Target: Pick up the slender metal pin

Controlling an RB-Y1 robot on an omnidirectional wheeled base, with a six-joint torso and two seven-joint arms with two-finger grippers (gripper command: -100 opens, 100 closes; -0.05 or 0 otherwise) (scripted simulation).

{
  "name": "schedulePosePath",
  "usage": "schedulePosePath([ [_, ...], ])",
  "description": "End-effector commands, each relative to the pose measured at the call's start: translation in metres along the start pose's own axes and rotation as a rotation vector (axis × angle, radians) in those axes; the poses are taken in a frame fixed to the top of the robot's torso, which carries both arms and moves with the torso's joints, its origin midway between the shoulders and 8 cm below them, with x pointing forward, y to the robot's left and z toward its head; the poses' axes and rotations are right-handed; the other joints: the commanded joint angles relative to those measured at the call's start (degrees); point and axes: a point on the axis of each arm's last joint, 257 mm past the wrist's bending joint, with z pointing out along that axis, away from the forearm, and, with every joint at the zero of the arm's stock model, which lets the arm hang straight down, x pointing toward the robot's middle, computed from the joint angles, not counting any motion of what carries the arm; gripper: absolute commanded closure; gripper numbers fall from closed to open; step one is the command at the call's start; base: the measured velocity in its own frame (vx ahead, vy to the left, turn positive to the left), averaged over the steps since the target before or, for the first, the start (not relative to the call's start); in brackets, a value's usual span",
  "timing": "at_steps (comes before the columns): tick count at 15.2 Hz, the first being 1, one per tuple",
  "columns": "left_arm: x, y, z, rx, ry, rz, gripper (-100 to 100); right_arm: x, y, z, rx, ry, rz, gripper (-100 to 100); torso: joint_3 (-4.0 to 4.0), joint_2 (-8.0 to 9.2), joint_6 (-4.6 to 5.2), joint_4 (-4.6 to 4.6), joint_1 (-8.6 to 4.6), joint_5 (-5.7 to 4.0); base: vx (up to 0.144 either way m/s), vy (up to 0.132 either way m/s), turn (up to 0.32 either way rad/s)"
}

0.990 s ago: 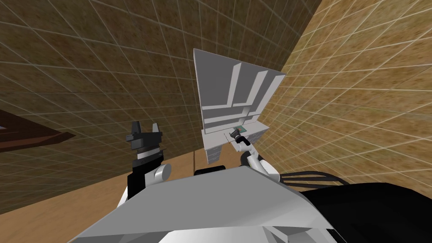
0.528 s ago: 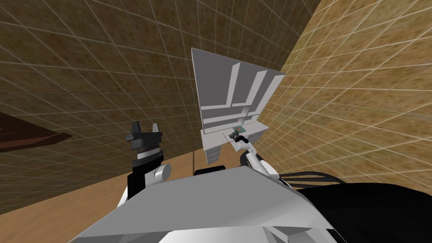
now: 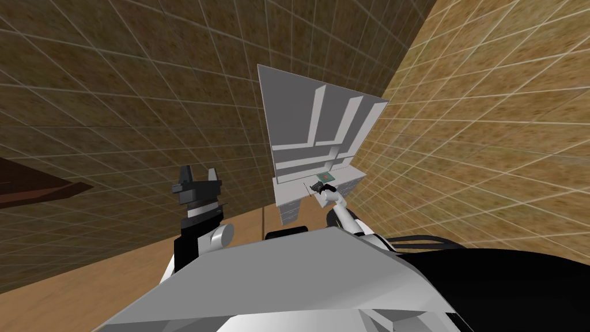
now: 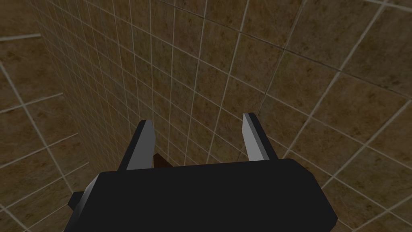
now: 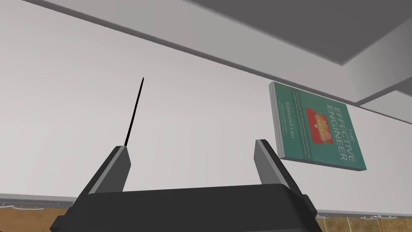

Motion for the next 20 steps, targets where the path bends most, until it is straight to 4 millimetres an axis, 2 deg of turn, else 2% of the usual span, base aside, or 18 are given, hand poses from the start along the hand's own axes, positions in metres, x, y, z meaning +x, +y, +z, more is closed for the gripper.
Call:
schedulePosePath([
  [1,0.0,0.0,0.0,0.0,0.0,0.0,0,0.0,-0.01,0.009,0.048,-0.034,0.081,-100,0.0,0.0,0.0,0.0,0.0,0.0,0.006,-0.048,-0.01],
  [2,0.0,0.0,0.0,0.0,0.0,0.0,0,-0.016,-0.015,0.01,0.062,-0.073,0.097,-100,0.0,0.0,-0.01,0.01,-0.03,0.0,0.008,-0.051,-0.001],
  [4,0.0,0.0,0.0,0.0,0.0,0.0,0,-0.015,-0.023,0.015,0.097,-0.1,0.16,-100,0.01,0.01,0.0,0.0,-0.02,-0.01,0.006,-0.036,-0.002],
  [5,0.0,0.0,0.0,0.0,0.0,0.0,0,-0.028,-0.028,0.015,0.11,-0.133,0.165,-100,0.01,0.01,-0.01,0.01,-0.01,0.0,0.007,-0.033,-0.002],
  [6,0.0,0.0,0.0,0.0,0.0,0.0,0,-0.028,-0.028,0.015,0.11,-0.133,0.165,-100,0.01,0.01,0.0,0.0,0.0,0.0,0.005,-0.022,-0.001],
  [7,0.0,0.0,0.0,0.0,0.0,0.0,0,-0.025,-0.037,0.019,0.145,-0.16,0.226,-100,0.01,0.02,0.0,0.01,0.04,0.0,0.007,-0.028,-0.009],
  [8,0.0,0.0,0.0,0.0,0.0,0.0,0,-0.034,-0.039,0.018,0.15,-0.18,0.23,-100,0.01,0.02,-0.01,0.01,0.04,0.01,0.008,-0.033,-0.004],
  [9,0.0,0.0,0.0,0.0,0.0,0.0,0,-0.028,-0.046,0.022,0.178,-0.196,0.283,-100,0.01,0.01,-0.01,0.0,0.03,0.0,0.008,-0.04,-0.007],
  [10,0.0,0.0,0.0,0.0,0.0,0.0,0,-0.043,-0.051,0.021,0.188,-0.234,0.295,-100,0.01,0.0,-0.01,0.01,0.01,0.01,0.01,-0.042,0.001],
  [12,0.0,0.0,0.0,0.0,0.0,0.0,0,-0.039,-0.06,0.023,0.22,-0.262,0.352,-100,0.01,0.02,0.01,0.0,0.01,0.0,0.007,-0.037,-0.004],
  [13,0.0,0.0,0.0,0.0,0.0,0.0,0,-0.049,-0.064,0.021,0.227,-0.288,0.357,-100,0.01,0.01,-0.01,0.01,0.0,0.0,0.006,-0.04,-0.002],
  [14,0.0,0.0,0.0,0.0,0.0,0.0,0,-0.044,-0.07,0.024,0.249,-0.306,0.407,-100,0.01,0.01,0.0,0.0,0.0,0.0,0.006,-0.04,-0.004],
  [15,0.0,0.0,0.0,0.0,0.0,0.0,0,-0.054,-0.075,0.021,0.26,-0.337,0.415,-100,0.01,0.02,0.0,0.01,0.0,0.0,0.007,-0.039,-0.001],
  [16,0.0,0.0,0.0,0.0,0.0,0.0,0,-0.054,-0.075,0.021,0.261,-0.338,0.415,-100,0.01,0.02,0.0,0.01,0.0,0.0,0.007,-0.028,0.0],
  [17,0.0,0.0,0.0,0.0,0.0,0.0,0,-0.05,-0.085,0.021,0.292,-0.37,0.466,-100,0.02,0.02,0.0,0.01,0.02,0.0,0.008,-0.031,-0.008],
  [18,0.0,0.0,0.0,0.0,0.0,0.0,0,-0.058,-0.087,0.02,0.293,-0.387,0.471,-100,0.01,0.02,-0.01,0.01,0.03,0.01,0.008,-0.03,-0.002],
  [19,0.0,0.0,0.0,0.0,0.0,0.0,0,-0.055,-0.095,0.019,0.317,-0.418,0.521,-100,0.01,0.01,0.0,0.01,0.04,0.01,0.009,-0.03,-0.004],
  [20,0.0,0.0,0.0,0.0,0.0,0.0,0,-0.061,-0.097,0.018,0.323,-0.435,0.523,-100,0.01,0.01,0.0,0.01,0.04,0.01,0.009,-0.032,-0.003],
])
